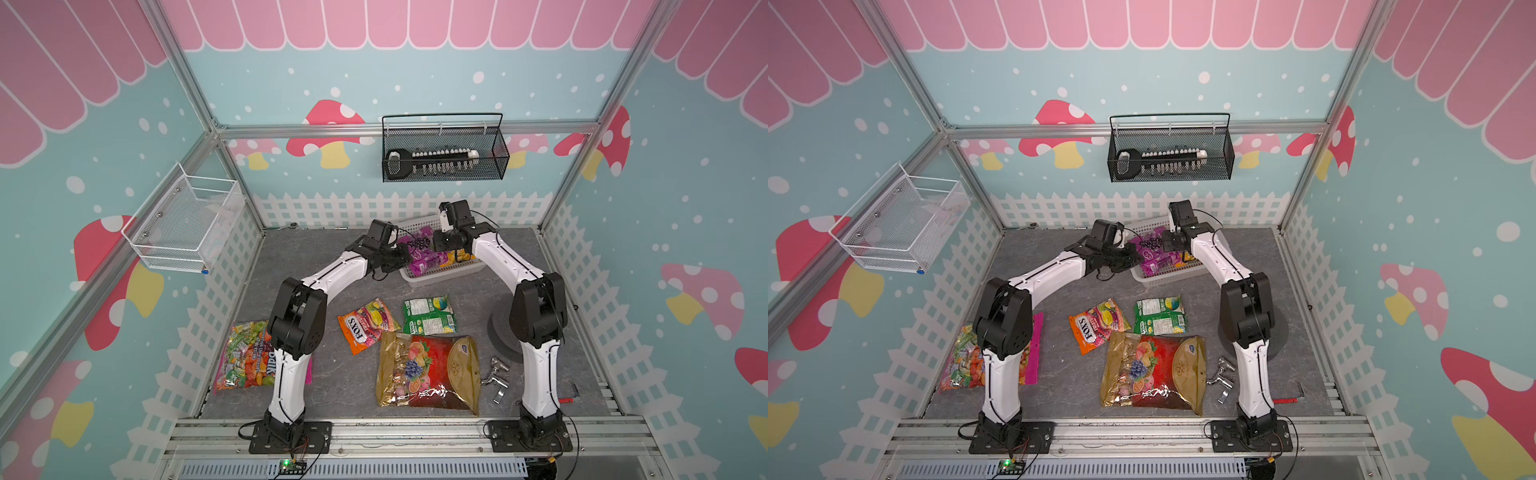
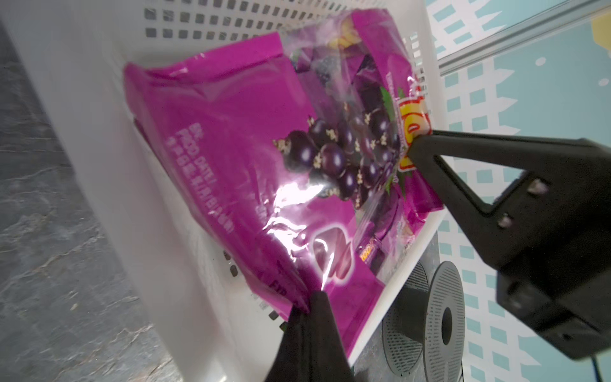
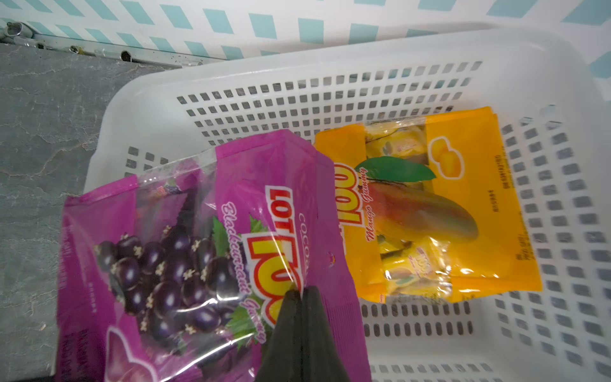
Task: Put the candies in the basket
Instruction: Place the candy in the basket.
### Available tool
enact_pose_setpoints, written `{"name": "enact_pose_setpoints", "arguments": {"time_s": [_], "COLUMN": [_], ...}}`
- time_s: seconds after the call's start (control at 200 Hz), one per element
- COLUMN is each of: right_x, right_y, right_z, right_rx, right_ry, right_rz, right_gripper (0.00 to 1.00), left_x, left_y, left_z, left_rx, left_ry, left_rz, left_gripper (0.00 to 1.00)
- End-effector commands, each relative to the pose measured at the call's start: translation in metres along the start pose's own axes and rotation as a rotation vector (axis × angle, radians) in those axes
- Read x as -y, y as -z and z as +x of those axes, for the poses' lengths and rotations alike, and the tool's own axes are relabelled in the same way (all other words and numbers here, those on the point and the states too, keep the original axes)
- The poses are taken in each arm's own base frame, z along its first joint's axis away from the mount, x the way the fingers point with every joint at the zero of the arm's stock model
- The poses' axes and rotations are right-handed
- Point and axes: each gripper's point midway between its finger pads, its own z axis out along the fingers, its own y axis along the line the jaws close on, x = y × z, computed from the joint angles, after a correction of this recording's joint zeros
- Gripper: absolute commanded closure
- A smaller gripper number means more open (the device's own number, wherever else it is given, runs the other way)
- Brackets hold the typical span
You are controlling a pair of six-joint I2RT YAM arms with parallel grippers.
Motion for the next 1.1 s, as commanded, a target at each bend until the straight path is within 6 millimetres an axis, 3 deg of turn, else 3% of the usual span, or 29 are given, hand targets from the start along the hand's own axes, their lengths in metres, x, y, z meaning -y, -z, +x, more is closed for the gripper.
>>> {"name": "enact_pose_setpoints", "arguments": {"time_s": [0.0, 0.355, 0.535, 0.585, 0.615, 0.67, 0.71, 0.83, 0.86, 0.92, 1.095], "right_x": [-0.019, -0.025, -0.022, -0.021, -0.021, -0.021, -0.020, -0.014, -0.013, -0.013, -0.018], "right_y": [0.000, -0.045, -0.063, -0.065, -0.065, -0.064, -0.063, -0.054, -0.049, -0.040, -0.009], "right_z": [-0.035, -0.019, -0.005, -0.003, -0.002, -0.001, -0.001, -0.004, -0.006, -0.008, -0.005], "right_rx": [0.103, 0.048, 0.010, 0.003, 0.000, -0.005, -0.009, -0.012, -0.011, -0.009, -0.023], "right_ry": [0.020, 0.013, -0.006, -0.011, -0.015, -0.016, -0.016, -0.015, -0.014, 0.000, 0.044], "right_rz": [-0.101, -0.152, -0.145, -0.143, -0.142, -0.141, -0.137, -0.098, -0.088, -0.082, -0.105], "right_gripper": [1.00, 1.00, 1.00, 1.00, 0.94, 0.71, 0.63, 0.55, 0.53, 0.50, 0.42], "left_x": [0.009, -0.006, -0.017, -0.021, -0.024, -0.030, -0.035, -0.045, -0.058, -0.063, -0.057], "left_y": [0.010, 0.002, -0.002, 0.000, 0.000, 0.001, 0.001, -0.005, -0.001, -0.001, -0.007], "left_z": [-0.023, -0.028, -0.033, -0.037, -0.038, -0.042, -0.044, -0.043, -0.051, -0.055, -0.070], "left_rx": [0.083, 0.113, 0.130, 0.142, 0.146, 0.158, 0.165, 0.160, 0.176, 0.184, 0.202], "left_ry": [-0.017, -0.032, -0.046, -0.046, -0.047, -0.049, -0.054, -0.066, -0.059, -0.084, -0.200], "left_rz": [-0.009, -0.071, -0.113, -0.126, -0.134, -0.151, -0.167, -0.196, -0.216, -0.239, -0.242], "left_gripper": [1.00, 0.99, 0.86, 0.77, 0.70, 0.60, 0.55, 0.50, 0.50, 0.50, 0.52]}}
